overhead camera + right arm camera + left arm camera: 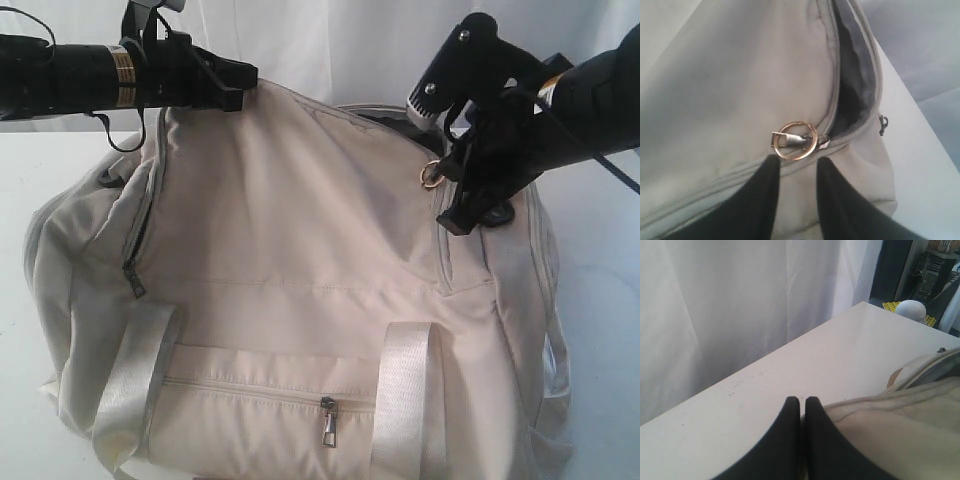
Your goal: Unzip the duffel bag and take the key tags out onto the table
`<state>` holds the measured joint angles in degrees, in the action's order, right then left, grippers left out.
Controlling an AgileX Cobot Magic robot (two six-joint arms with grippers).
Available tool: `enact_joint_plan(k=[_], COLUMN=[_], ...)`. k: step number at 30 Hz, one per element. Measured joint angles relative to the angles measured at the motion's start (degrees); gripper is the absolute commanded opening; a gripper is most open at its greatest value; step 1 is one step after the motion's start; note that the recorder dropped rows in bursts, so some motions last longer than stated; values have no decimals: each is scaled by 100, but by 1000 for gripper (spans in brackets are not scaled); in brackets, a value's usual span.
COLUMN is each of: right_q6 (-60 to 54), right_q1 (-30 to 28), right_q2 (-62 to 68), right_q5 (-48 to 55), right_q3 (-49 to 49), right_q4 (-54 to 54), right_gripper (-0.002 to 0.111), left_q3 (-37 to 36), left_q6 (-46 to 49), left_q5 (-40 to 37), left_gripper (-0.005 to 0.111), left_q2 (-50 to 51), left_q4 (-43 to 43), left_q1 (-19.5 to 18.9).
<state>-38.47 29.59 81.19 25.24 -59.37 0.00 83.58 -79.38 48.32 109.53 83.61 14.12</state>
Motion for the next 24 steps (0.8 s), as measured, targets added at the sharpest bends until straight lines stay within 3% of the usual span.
enact_joint_plan(k=[2,3,13,18,24], right_q6=[-152,-175,-204,-214,-214], right_q1=[0,0,0,0,0], right_q2=[27,43,674,874,981], right_q5=[-32,-75,-565,-919,-952], right_q3=[0,0,0,0,0], right_q4=[0,0,0,0,-230], right_gripper=[70,72,67,53,18], left_q3=[0,0,0,0,0], left_q6=[0,0,0,0,0], left_q5=[0,0,11,21,32], left_gripper=[0,0,0,0,0], left_q2=[0,0,0,0,0], left_q4=[0,0,0,0,0], left_q1=[0,0,0,0,0])
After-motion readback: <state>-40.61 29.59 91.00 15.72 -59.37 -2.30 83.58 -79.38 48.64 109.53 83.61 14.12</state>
